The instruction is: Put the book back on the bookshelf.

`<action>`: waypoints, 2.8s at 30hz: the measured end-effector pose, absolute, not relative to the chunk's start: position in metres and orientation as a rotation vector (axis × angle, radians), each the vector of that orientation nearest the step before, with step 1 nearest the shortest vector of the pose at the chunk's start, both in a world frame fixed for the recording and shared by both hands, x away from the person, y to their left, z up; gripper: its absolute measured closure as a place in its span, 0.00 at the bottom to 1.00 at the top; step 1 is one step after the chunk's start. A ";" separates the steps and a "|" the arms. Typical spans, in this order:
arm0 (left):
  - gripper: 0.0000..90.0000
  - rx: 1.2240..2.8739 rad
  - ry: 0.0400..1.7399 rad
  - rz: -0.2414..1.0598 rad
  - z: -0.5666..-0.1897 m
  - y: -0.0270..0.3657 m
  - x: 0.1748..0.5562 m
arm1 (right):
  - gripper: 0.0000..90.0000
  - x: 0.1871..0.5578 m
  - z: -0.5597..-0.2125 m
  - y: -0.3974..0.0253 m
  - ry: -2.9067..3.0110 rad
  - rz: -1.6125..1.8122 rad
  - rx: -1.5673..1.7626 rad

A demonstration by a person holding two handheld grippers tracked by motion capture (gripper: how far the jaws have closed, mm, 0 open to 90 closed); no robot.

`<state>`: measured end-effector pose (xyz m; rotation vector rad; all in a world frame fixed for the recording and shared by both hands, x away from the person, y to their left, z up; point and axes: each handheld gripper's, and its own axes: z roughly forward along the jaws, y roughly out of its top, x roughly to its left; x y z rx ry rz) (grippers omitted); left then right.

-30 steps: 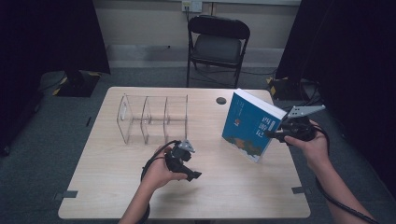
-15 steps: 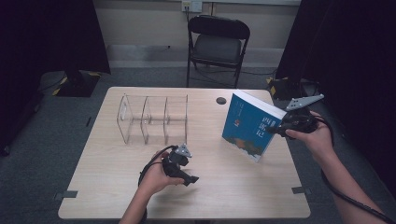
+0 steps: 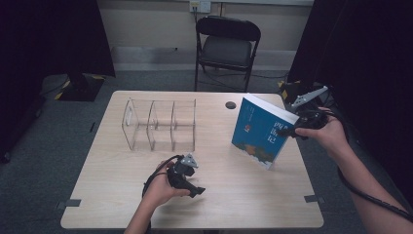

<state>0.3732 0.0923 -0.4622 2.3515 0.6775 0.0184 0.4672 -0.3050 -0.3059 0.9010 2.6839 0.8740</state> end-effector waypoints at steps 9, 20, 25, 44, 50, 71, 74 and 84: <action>0.22 2.318 0.711 0.026 -0.466 0.092 0.368 | 0.49 0.482 -0.296 -0.295 2.742 0.735 0.922; 0.22 2.322 0.692 0.028 -0.464 0.095 0.369 | 0.50 0.499 -0.297 -0.280 2.823 0.653 0.917; 0.22 2.302 0.715 0.022 -0.466 0.095 0.368 | 0.52 0.502 -0.301 -0.274 2.839 0.617 0.899; 0.23 2.318 0.685 0.011 -0.464 0.094 0.370 | 0.54 0.507 -0.299 -0.263 2.906 0.490 0.838; 0.23 2.311 0.696 0.007 -0.464 0.095 0.370 | 0.58 0.510 -0.299 -0.257 2.917 0.543 0.821; 0.24 2.316 0.702 0.011 -0.464 0.097 0.370 | 0.67 0.498 -0.300 -0.246 2.883 0.543 0.891; 0.24 2.322 0.701 0.011 -0.463 0.099 0.371 | 0.67 0.494 -0.299 -0.243 2.889 0.522 0.858; 0.22 2.280 0.746 0.015 -0.466 0.102 0.372 | 0.68 0.478 -0.295 -0.235 2.918 0.512 0.777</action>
